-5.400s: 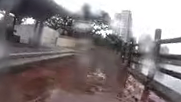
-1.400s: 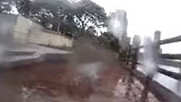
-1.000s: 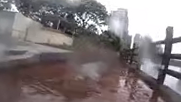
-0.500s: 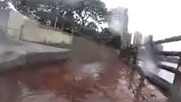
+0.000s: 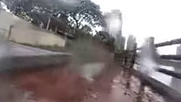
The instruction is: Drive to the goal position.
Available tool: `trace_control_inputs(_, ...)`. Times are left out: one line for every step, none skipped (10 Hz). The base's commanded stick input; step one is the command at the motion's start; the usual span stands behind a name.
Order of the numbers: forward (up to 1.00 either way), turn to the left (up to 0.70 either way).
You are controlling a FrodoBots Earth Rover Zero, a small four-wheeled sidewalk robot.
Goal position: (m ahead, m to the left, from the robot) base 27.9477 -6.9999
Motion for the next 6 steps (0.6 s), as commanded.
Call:
trace_control_inputs(1.00,0.00)
trace_control_inputs(1.00,0.00)
trace_control_inputs(1.00,0.00)
trace_control_inputs(1.00,0.00)
trace_control_inputs(1.00,0.00)
trace_control_inputs(1.00,0.00)
